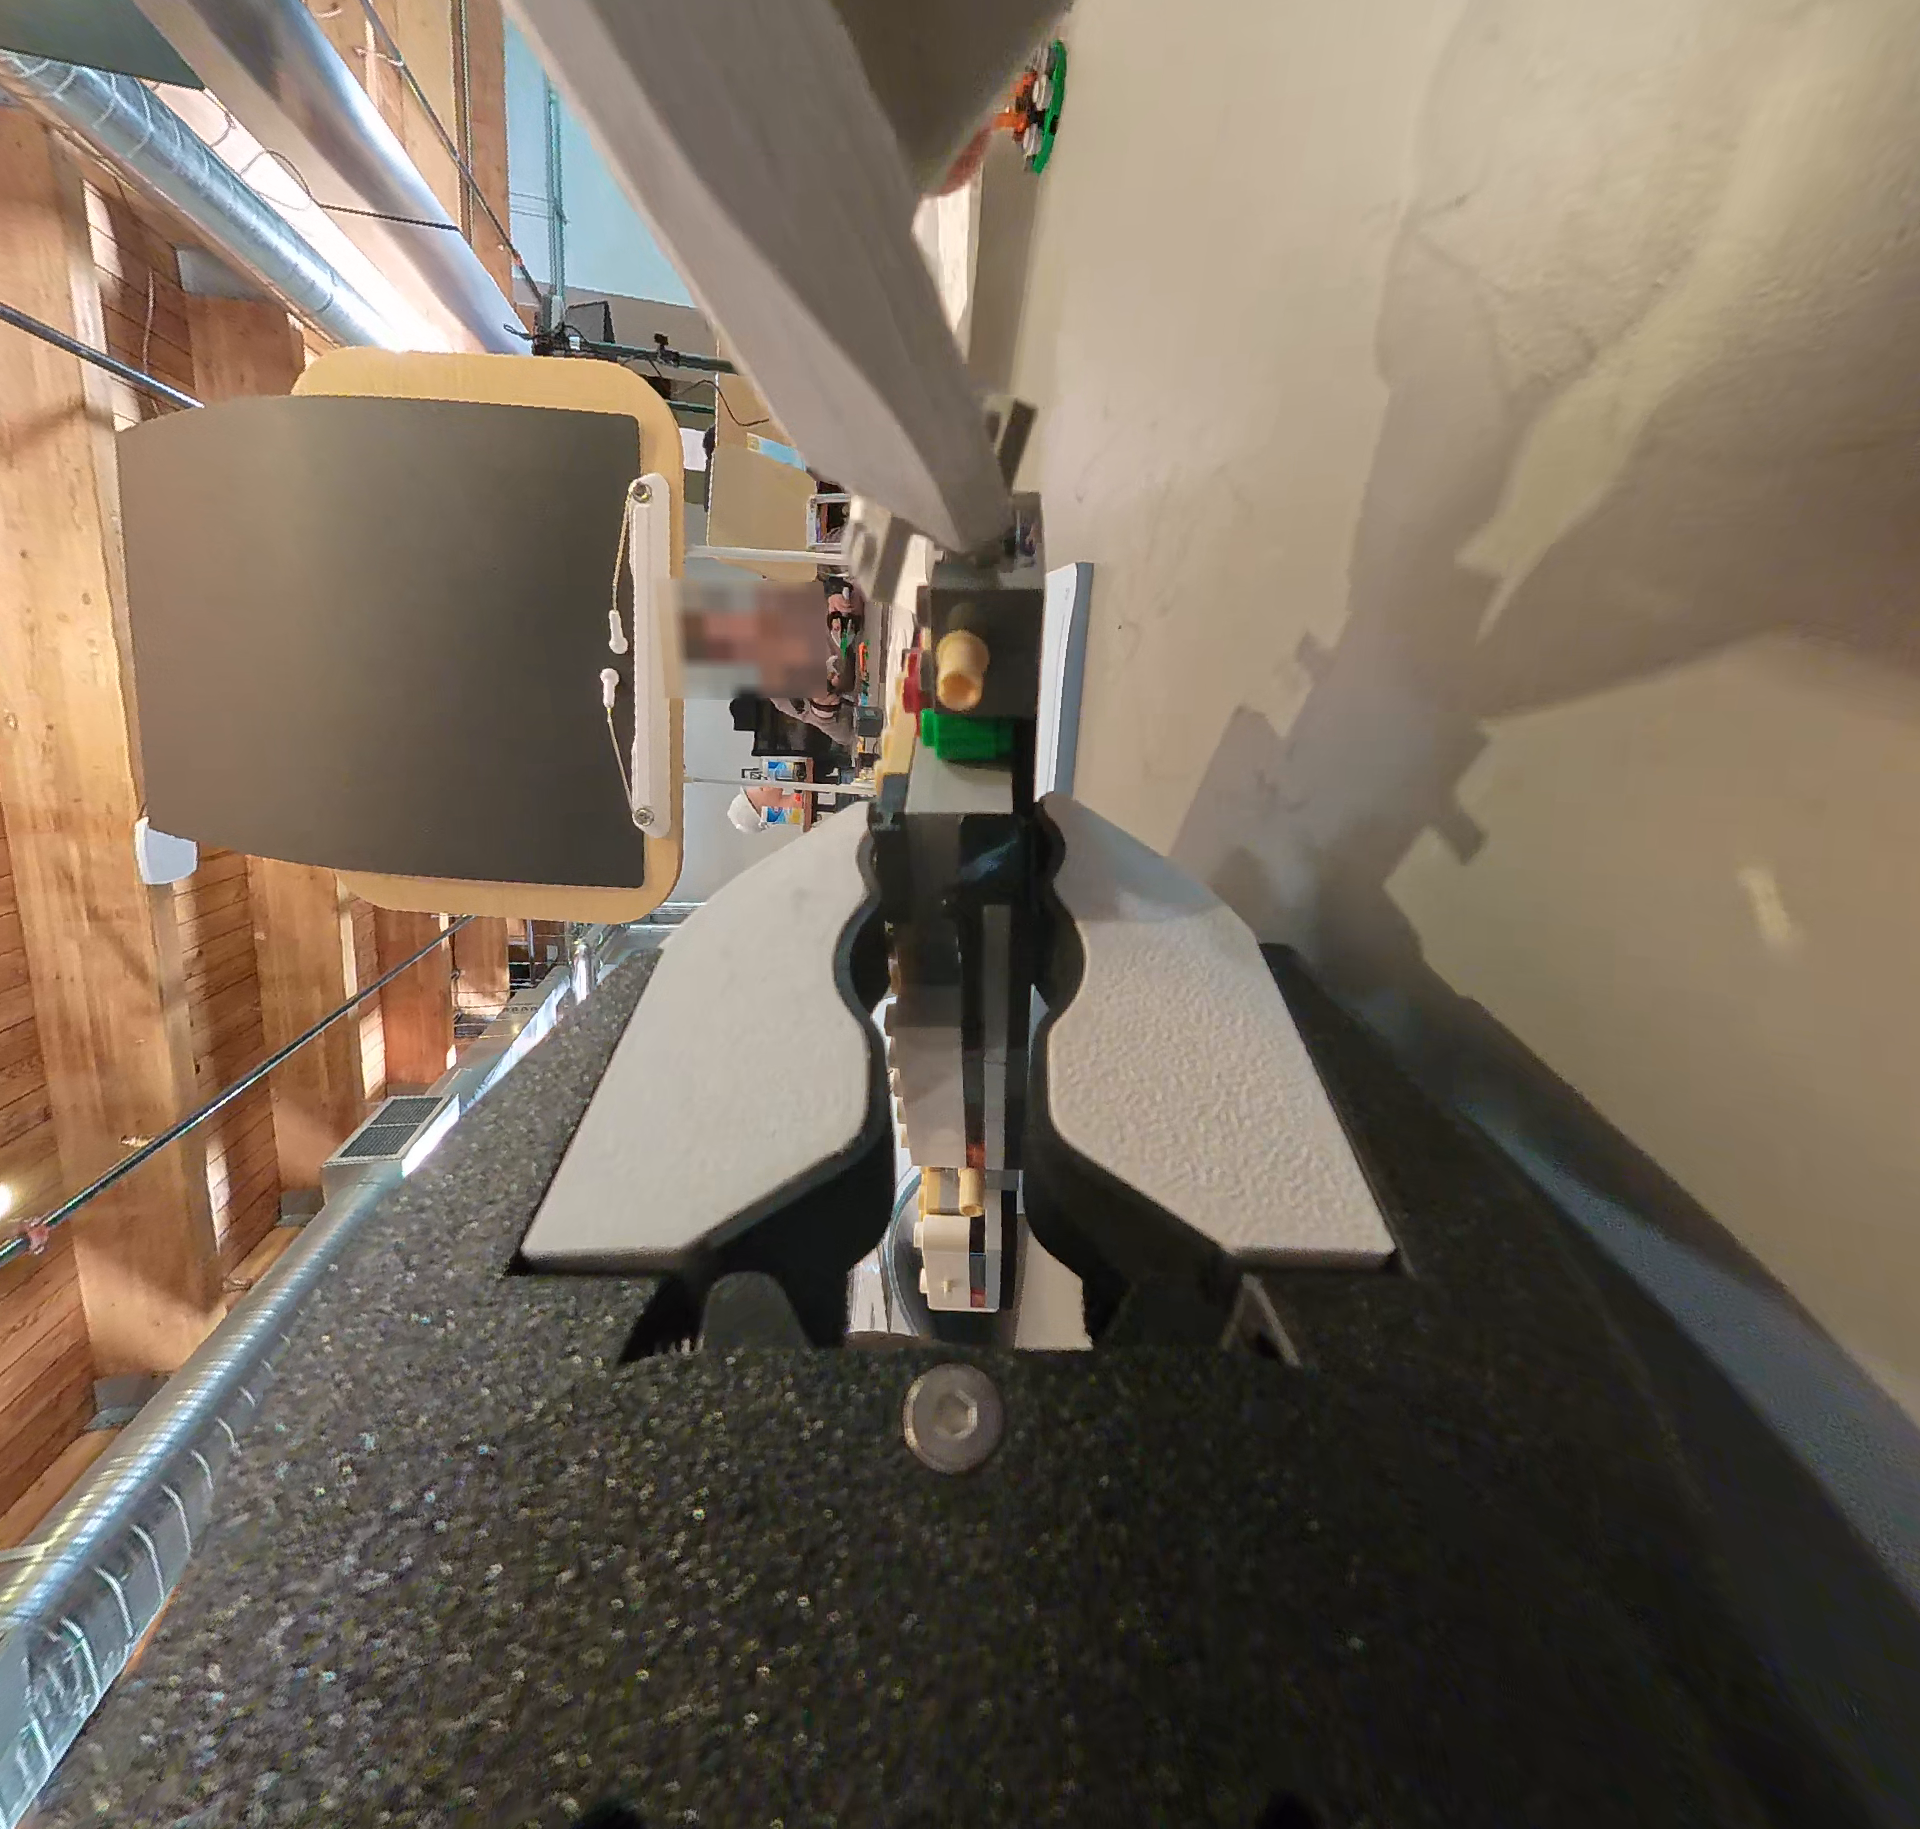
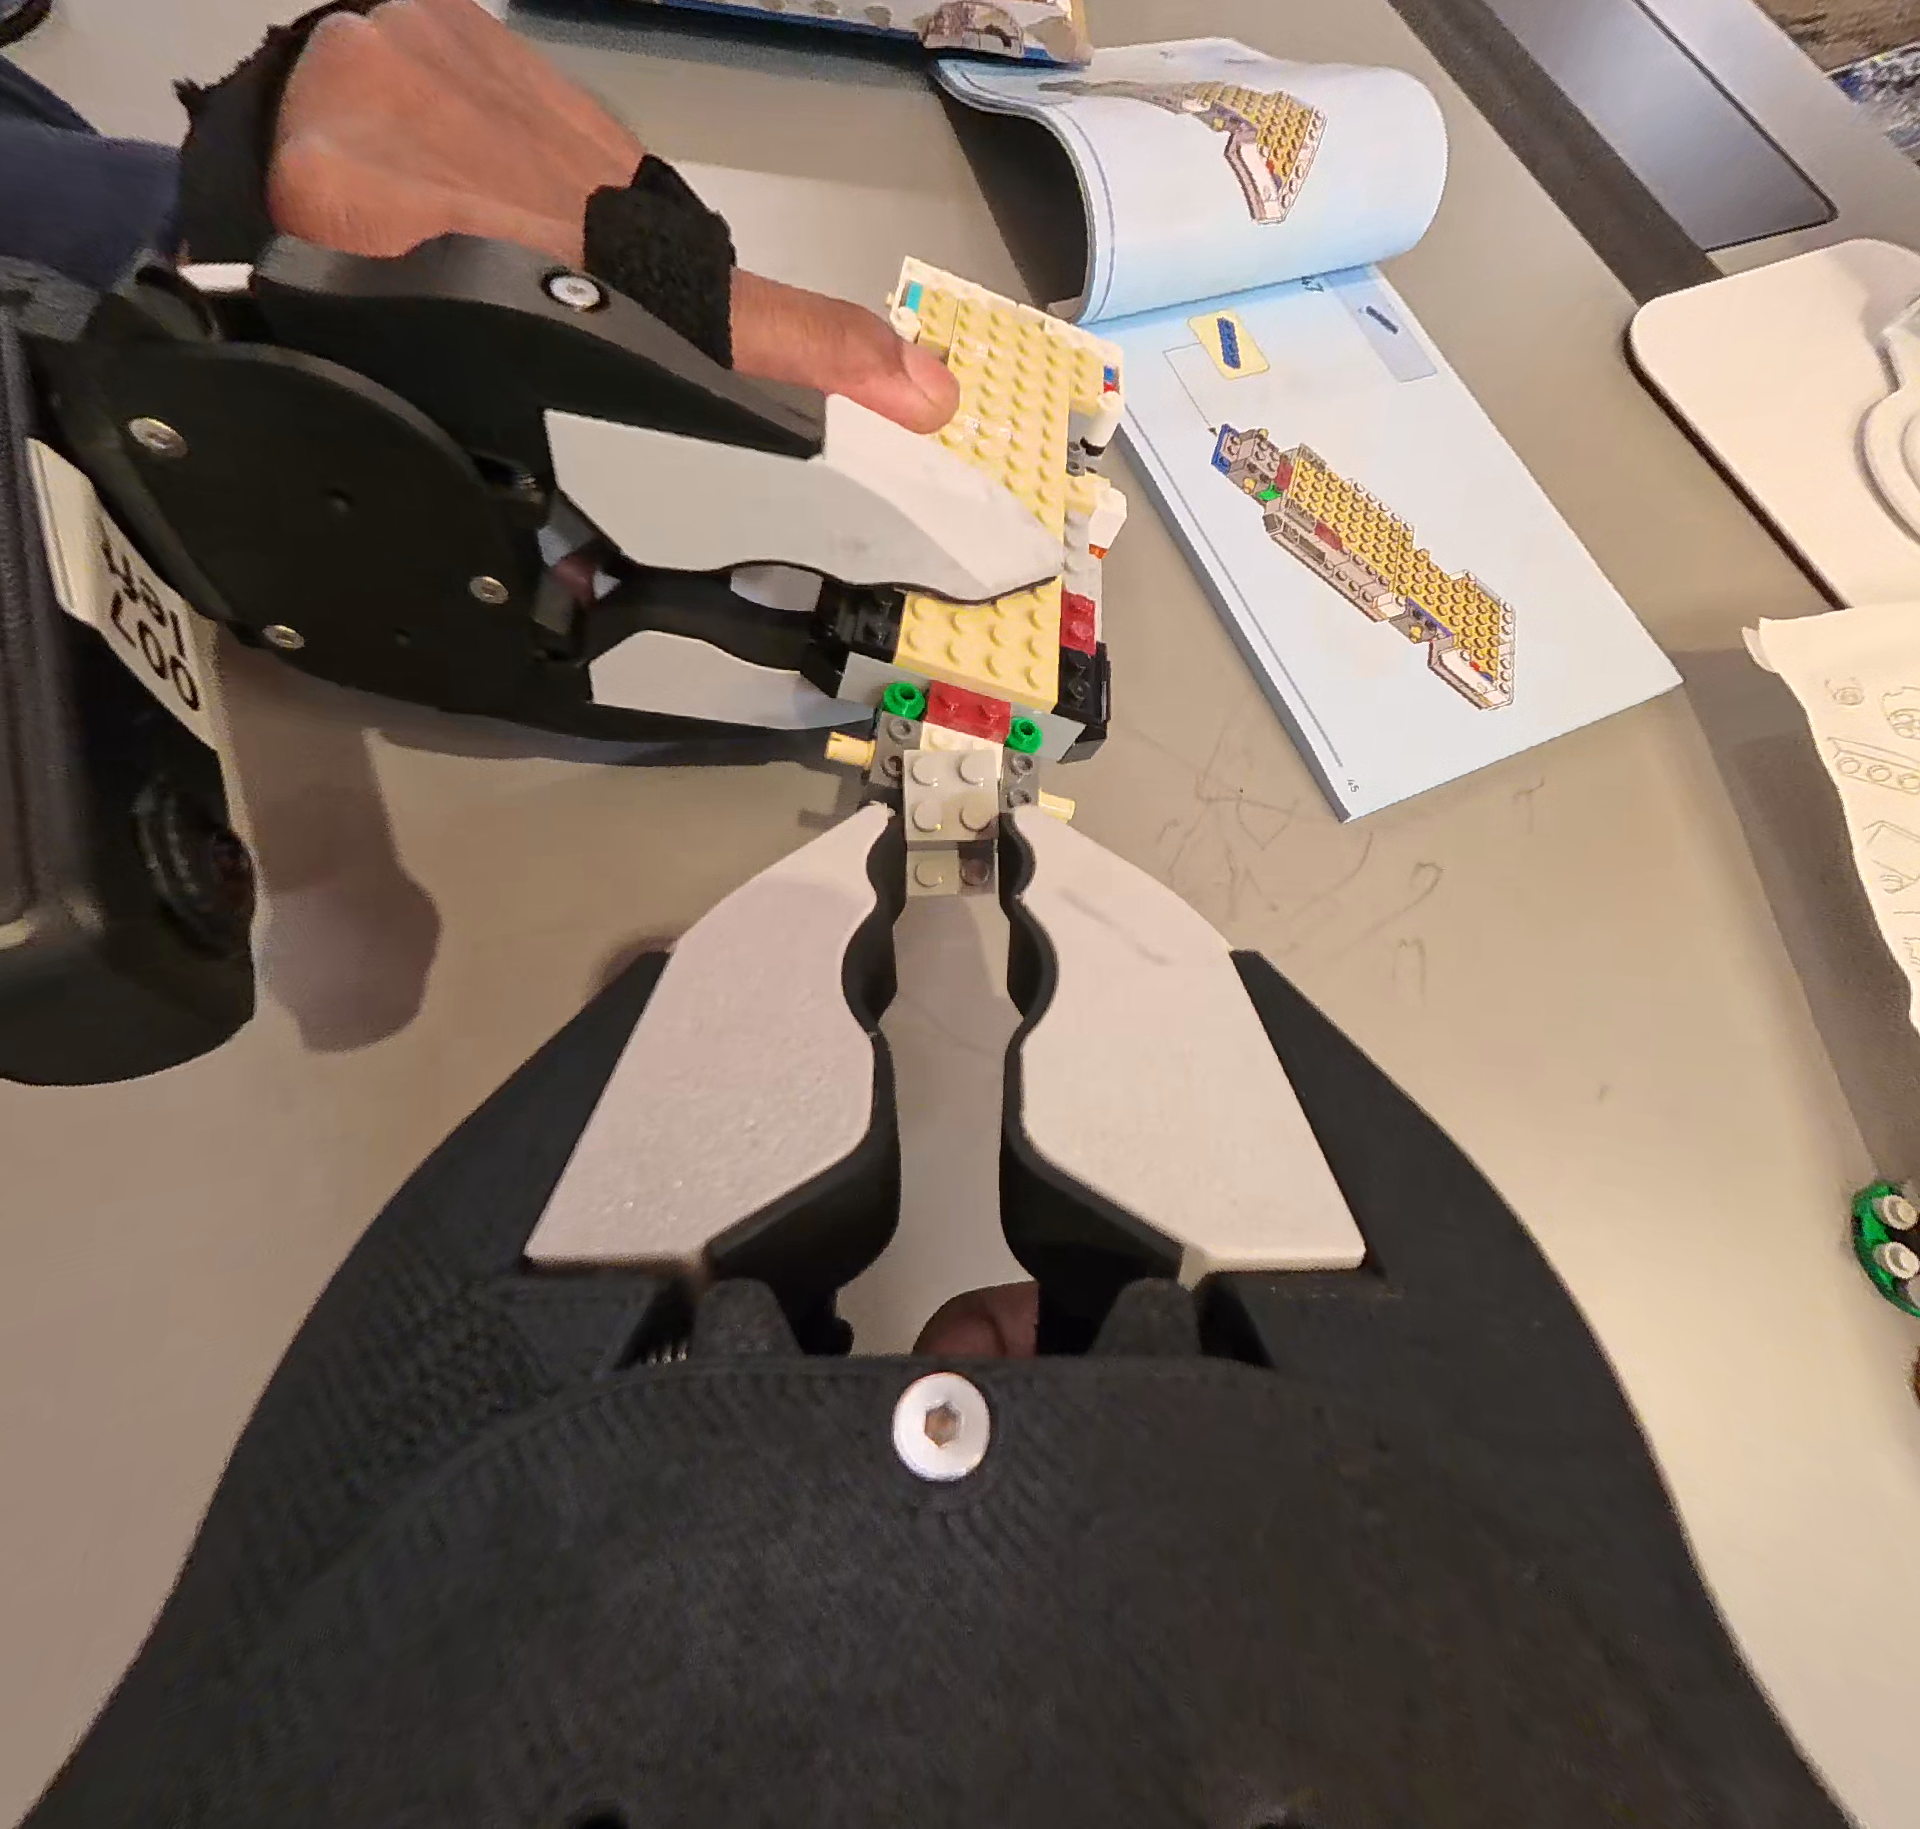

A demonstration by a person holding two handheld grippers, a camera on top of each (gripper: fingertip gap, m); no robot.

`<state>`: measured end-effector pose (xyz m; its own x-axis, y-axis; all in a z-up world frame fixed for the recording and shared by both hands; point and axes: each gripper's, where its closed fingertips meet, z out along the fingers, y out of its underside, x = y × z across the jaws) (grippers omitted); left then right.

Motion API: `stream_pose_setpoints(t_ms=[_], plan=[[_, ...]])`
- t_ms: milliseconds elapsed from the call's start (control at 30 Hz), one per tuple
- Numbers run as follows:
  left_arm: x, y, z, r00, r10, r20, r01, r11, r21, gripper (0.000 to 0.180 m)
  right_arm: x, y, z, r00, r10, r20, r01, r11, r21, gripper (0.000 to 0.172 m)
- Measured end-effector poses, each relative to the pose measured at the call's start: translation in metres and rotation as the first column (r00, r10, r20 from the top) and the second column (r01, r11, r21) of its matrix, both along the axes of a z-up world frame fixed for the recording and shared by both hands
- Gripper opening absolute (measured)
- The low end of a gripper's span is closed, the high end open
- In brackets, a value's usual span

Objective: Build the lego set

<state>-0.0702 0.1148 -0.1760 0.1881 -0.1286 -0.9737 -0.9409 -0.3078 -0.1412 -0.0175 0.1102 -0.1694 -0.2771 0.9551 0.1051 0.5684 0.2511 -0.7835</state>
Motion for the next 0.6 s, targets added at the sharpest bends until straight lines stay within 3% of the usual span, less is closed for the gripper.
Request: stream_pose_setpoints(t_ms=[267, 600], plan=[[0.0013, -0.0001, -0.0015, 1.000, -0.004, -0.006, 0.004, 1.000, -0.004, 0.024, -0.0028, -0.0017, 0.0032, 1.000, -0.004, -0.014, 0.004, 0.999, -0.038, 0.016], [0.0087, -0.0016, 0.0013, 1.000, -0.025, 0.011, 0.025, 1.000, 0.003, 0.024, -0.0039, -0.0039, 0.0065, 1.000, -0.002, -0.014, -0.001, 0.980, -0.197, 0.016]])
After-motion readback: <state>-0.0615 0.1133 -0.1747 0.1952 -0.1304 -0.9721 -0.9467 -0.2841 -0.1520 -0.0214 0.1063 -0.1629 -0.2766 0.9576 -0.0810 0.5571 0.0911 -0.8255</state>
